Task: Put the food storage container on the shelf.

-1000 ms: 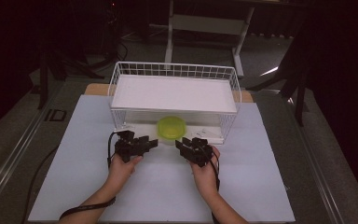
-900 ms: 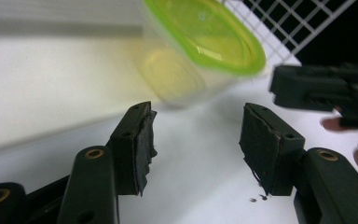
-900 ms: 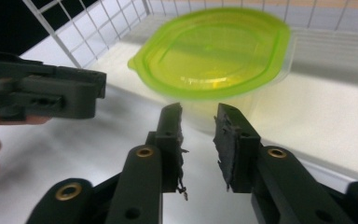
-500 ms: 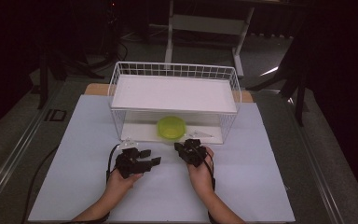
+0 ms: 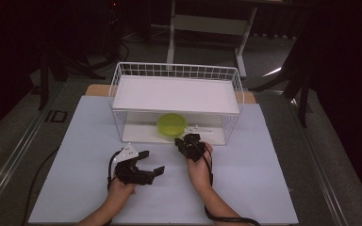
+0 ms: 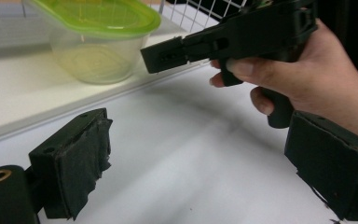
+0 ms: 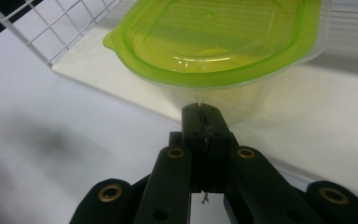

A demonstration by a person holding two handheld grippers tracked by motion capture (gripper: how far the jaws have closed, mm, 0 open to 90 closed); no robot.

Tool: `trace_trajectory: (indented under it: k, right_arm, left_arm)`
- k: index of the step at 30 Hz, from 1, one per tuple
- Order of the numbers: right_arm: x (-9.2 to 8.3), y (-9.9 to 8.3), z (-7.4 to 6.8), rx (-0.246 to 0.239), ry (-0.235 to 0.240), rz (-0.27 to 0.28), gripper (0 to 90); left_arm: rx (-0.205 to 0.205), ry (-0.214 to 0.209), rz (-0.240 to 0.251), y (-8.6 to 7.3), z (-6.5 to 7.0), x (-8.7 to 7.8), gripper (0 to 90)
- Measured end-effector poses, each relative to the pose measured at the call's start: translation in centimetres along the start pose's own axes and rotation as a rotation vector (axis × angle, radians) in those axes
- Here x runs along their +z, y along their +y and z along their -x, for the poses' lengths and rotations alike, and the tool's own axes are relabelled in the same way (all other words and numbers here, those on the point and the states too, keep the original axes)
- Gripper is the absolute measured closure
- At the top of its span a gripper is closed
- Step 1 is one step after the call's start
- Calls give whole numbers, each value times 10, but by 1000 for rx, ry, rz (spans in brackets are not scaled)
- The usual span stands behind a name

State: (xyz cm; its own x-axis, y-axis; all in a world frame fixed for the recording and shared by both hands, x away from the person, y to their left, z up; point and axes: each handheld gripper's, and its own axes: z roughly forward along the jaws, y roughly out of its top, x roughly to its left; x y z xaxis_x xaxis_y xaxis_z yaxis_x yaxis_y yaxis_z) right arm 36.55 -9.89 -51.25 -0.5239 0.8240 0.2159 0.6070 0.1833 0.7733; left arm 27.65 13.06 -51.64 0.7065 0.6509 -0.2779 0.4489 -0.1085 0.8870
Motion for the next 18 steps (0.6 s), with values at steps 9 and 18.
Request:
trace_trajectory:
  k: [9,18]
  right_arm:
    - [10,9,1,7,-10,3,898]
    - [19,18,2,28,-5,8,897]
  left_arm:
    - [39,39,63,0,3,-5,78]
    - [47,56,86,0,1,-9,78]
